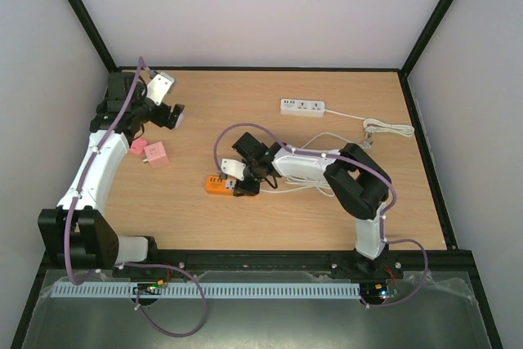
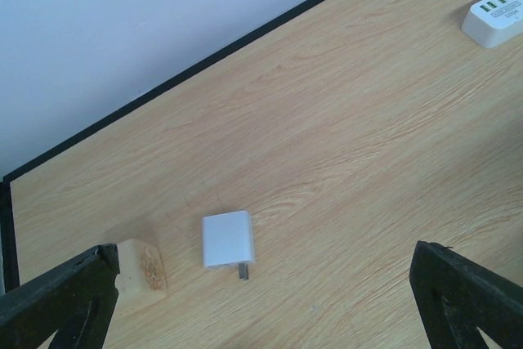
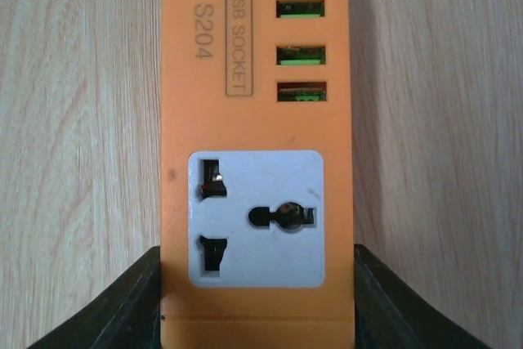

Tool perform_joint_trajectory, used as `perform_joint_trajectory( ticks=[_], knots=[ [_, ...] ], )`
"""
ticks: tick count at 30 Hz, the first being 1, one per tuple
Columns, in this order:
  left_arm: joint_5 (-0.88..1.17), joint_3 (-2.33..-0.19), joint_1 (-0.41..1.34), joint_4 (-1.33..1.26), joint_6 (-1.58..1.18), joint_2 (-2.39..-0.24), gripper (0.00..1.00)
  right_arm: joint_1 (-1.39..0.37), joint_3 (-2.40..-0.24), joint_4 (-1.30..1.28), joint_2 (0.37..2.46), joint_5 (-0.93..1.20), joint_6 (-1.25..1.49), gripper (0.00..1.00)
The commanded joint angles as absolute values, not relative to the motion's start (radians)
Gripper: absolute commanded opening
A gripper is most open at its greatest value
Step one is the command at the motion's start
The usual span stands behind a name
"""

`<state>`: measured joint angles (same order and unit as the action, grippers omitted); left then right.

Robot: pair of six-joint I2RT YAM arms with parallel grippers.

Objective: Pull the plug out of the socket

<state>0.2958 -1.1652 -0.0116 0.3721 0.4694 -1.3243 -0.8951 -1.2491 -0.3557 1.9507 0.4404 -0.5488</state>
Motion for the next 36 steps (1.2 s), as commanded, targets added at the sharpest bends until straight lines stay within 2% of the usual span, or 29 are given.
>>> perform_joint_trajectory(
  ticks=[1,23,36],
  knots=[
    [0.31,-1.161,-0.018,0.354,0.467,-1.303,0.99,-0.852,-1.179,-0.391,1.881,0.426,-0.554,0.38],
    [0.328,-1.205,-0.018,0.386,0.47,-1.339,0.99,-0.477,-0.85,-0.444,1.61,0.406,-0.697,0.34],
    [0.354,-1.257,-0.018,0.419,0.445,-1.386,0.99,-0.265,-0.806,-0.49,1.567,0.401,-0.82,0.35]
  ],
)
